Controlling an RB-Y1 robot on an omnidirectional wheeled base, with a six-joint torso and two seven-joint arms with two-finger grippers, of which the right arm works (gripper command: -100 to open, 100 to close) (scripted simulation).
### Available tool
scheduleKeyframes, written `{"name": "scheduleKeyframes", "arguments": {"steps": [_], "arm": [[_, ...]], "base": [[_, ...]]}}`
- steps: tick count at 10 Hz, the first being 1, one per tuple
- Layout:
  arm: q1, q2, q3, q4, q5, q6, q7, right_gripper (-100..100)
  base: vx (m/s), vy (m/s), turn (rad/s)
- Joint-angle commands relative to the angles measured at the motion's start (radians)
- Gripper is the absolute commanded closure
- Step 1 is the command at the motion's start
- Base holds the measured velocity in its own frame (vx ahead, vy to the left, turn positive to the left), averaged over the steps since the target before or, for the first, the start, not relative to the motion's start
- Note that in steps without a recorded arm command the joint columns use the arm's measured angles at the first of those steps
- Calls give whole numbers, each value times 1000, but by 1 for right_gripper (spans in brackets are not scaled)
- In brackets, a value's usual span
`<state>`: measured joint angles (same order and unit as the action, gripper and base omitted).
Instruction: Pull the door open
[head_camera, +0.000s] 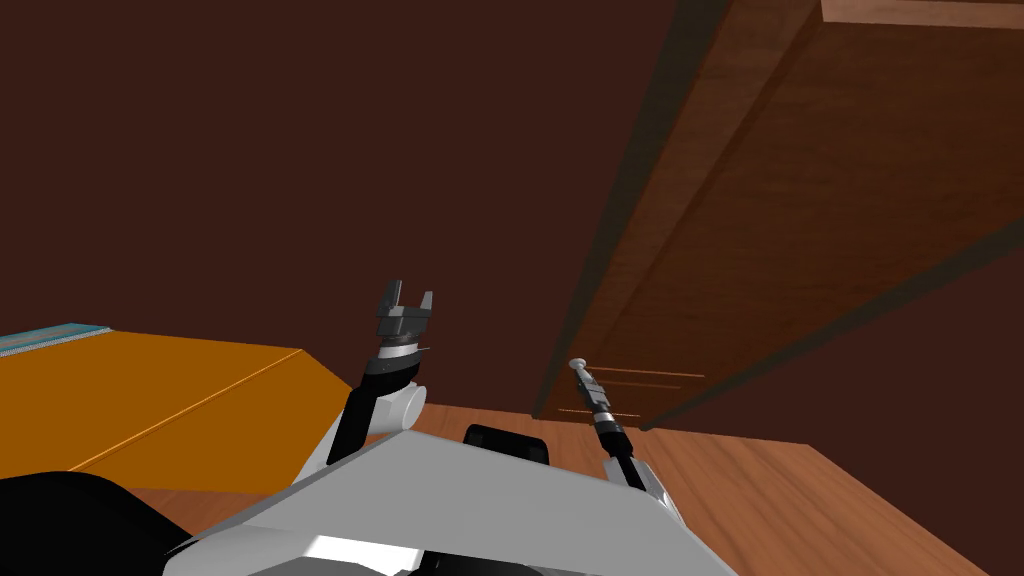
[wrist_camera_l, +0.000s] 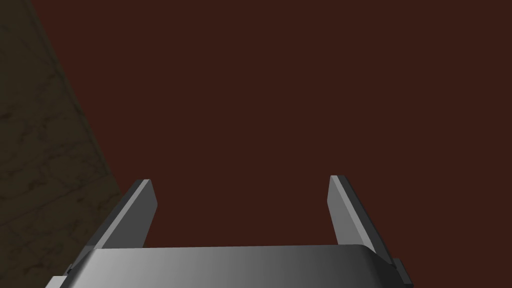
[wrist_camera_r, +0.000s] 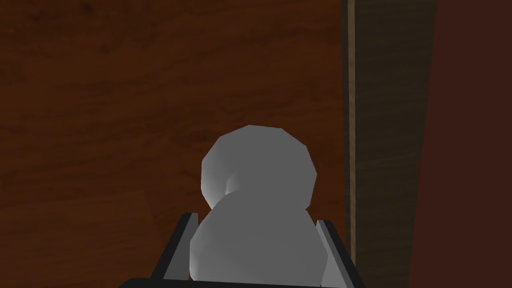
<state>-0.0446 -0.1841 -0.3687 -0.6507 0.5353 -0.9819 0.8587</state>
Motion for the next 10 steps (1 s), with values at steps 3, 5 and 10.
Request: {"name": "scheduleKeyframes", "arguments": {"steps": [3, 5, 10], "arm": [[-2, 3, 9, 7, -27, 1, -93, 100], [-4, 2, 11, 9, -38, 3, -127, 100], [-10, -2, 21, 19, -91, 8, -266, 100]], "base": [[-39, -15, 62], [-43, -9, 67], [-40, -19, 80]]}}
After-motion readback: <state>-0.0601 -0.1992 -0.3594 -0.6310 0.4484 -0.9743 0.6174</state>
